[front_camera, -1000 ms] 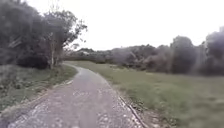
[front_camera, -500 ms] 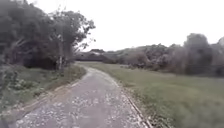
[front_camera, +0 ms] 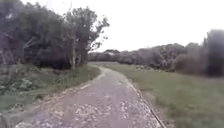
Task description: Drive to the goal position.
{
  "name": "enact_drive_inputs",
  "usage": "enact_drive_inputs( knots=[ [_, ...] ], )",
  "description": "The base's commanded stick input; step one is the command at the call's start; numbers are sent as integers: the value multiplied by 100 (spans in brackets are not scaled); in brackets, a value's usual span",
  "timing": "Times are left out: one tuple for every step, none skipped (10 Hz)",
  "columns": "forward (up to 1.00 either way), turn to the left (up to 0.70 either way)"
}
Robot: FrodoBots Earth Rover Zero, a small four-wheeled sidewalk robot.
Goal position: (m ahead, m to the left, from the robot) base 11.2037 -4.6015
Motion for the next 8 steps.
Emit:
enact_drive_inputs(
  knots=[
    [100,0],
    [100,0],
    [100,0],
    [100,0],
    [100,0],
    [100,0],
    [100,0],
    [100,0]
  ],
)
